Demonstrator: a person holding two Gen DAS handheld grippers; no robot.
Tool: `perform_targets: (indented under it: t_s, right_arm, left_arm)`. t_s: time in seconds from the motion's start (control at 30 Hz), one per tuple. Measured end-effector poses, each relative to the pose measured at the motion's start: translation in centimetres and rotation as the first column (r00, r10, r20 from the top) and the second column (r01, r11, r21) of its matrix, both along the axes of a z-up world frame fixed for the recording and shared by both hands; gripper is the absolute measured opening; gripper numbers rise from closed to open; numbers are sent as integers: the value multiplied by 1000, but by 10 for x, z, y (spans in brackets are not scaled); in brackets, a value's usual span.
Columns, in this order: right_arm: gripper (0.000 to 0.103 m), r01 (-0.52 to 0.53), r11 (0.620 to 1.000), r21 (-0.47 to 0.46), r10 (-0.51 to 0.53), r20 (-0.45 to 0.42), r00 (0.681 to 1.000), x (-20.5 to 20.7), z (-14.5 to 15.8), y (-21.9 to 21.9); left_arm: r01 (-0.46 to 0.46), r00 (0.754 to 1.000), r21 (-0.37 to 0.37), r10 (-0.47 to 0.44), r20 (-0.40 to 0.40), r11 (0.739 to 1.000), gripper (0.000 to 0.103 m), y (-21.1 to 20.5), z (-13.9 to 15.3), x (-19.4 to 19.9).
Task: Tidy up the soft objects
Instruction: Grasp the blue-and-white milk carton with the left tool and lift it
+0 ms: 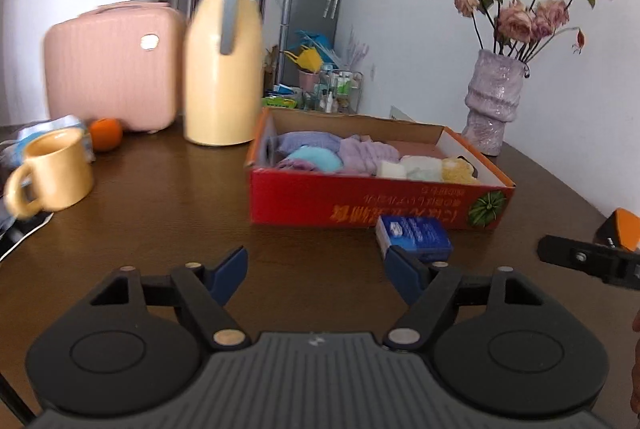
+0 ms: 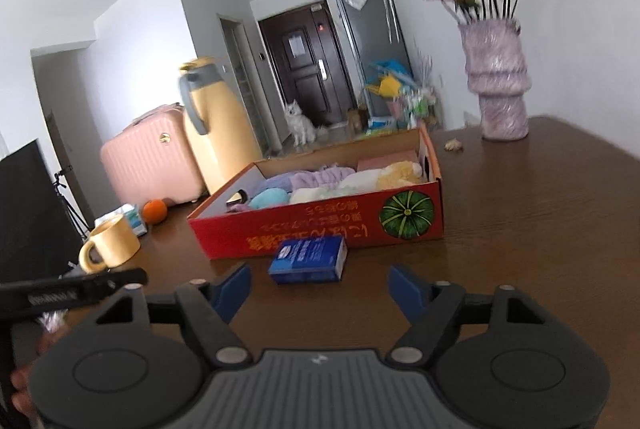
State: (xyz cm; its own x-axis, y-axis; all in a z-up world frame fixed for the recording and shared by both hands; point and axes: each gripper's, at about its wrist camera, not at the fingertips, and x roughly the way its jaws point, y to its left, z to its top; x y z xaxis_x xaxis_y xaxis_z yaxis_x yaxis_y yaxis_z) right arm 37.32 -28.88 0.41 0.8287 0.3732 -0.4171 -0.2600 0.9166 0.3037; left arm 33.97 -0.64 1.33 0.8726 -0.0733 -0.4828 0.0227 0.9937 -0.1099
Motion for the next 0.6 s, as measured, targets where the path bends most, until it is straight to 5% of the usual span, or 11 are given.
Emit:
perform_targets:
  t_s: [0.13,0.37,0.43,0.6]
  right_arm:
    - [59,-16,999,48,20,-69,997,57,-10,1]
    - [35,-54,990,127,76,-176,982,131,-38,18]
    - [25,-68,986,152,99,-204,974,138,-48,23]
    - [22,-93,987,130,120,-220,968,140,-57,30]
  left_arm:
    - [57,998,-7,-57,-37,998,71,-19,-7,53]
    - [136,974,-148,-160,-160,980,28,-40,-31,131]
    - [141,967,-188,-176,-183,972,28,-42,-41,140]
    - [161,960,-249,-210,-185,955,23,-40,-58,145]
